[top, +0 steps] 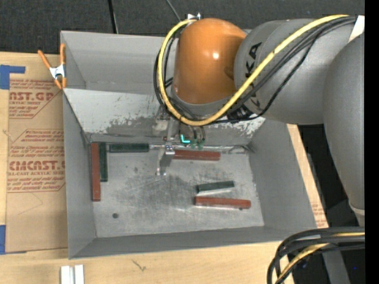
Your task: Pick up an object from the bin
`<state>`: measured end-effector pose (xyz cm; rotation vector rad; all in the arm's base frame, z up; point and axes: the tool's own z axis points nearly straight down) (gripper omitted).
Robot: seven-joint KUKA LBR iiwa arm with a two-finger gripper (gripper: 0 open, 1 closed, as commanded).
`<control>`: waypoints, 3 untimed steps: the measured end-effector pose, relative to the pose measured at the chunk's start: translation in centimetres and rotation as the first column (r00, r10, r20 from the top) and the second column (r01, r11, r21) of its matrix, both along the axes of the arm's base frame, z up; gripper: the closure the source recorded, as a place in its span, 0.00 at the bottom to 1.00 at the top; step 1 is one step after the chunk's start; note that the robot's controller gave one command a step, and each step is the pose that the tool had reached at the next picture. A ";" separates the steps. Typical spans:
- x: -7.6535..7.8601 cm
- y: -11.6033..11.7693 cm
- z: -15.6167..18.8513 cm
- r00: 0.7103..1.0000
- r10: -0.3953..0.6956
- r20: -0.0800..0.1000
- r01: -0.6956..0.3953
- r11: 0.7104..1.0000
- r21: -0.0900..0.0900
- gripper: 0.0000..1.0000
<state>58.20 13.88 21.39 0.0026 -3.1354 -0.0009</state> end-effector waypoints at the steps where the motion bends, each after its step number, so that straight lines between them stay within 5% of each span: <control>1: 0.2 -0.1 0.5 1.000 -0.001 0.008 0.001 1.000 0.001 0.00; 2: -0.9 -2.8 -6.3 0.996 0.092 0.011 -0.092 0.996 0.000 0.00; 3: -0.9 -5.8 -6.6 0.982 0.189 0.004 -0.189 0.982 0.000 0.00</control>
Offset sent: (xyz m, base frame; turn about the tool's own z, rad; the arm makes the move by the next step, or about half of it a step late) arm -0.0231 -0.0627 -0.1439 -0.1967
